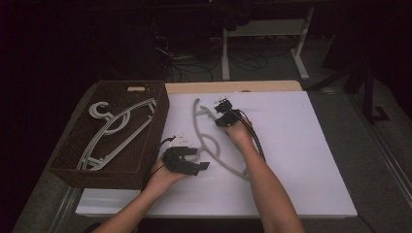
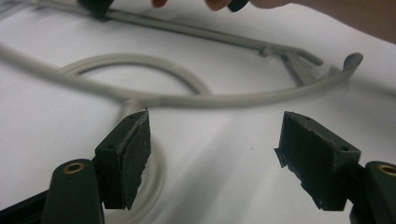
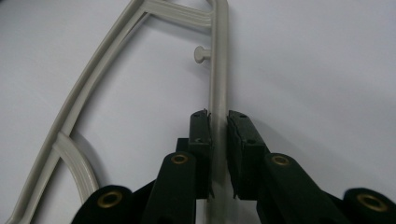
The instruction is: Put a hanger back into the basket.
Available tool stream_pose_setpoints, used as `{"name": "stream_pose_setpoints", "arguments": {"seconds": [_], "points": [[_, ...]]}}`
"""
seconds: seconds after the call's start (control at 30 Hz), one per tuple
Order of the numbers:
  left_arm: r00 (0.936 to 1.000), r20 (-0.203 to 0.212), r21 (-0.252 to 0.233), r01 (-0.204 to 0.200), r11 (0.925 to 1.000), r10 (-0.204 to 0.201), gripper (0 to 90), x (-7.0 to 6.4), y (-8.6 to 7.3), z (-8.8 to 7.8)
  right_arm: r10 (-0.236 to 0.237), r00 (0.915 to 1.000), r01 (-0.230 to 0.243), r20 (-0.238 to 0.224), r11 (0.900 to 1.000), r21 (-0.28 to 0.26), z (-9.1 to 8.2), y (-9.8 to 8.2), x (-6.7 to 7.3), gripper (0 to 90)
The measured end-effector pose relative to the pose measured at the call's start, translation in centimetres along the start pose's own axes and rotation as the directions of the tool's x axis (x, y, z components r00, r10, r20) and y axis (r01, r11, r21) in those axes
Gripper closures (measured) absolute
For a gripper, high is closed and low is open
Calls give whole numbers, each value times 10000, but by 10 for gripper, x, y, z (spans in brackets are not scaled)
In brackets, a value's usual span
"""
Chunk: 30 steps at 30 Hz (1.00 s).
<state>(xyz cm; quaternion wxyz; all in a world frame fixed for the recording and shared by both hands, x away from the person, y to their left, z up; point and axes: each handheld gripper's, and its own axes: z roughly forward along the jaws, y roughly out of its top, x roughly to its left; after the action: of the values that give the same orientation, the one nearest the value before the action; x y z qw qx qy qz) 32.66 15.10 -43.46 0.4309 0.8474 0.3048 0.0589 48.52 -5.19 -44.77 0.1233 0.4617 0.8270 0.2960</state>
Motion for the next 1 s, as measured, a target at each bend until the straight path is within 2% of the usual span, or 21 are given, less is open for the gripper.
{"name": "stream_pose_setpoints", "arguments": {"seconds": [0.2,0.37,0.47,0.57,0.67,0.73,0.9,1.0], "points": [[10000,17,11,-18,10000,18,255,-1,0,1,355,9973,-358,642,9994,29,-15,-15,-26,799],[10000,38,54,-45,10000,45,256,-2,0,2,855,9892,-860,1194,9963,-12,-29,-31,-50,799],[10000,49,55,-43,10000,43,256,-3,0,2,1135,9860,-1129,1224,9935,-115,-36,-39,-61,787],[10000,47,36,-50,10000,50,256,-2,0,2,1226,9888,-1195,846,9920,-409,-46,-45,-66,725],[10000,43,30,-41,10000,40,256,-1,0,2,1086,9919,-1043,659,9924,-658,-64,-51,-69,753],[10000,42,13,-13,10000,13,256,-1,0,1,834,9945,-793,636,9948,-639,-76,-58,-71,793],[10000,45,-14,-2,10000,2,257,-2,0,1,269,9980,-252,574,9992,-304,-101,-84,-72,869],[10000,49,34,-66,10000,66,257,-1,1,2,-29,9993,36,361,9998,-194,-113,-101,-72,889]]}}
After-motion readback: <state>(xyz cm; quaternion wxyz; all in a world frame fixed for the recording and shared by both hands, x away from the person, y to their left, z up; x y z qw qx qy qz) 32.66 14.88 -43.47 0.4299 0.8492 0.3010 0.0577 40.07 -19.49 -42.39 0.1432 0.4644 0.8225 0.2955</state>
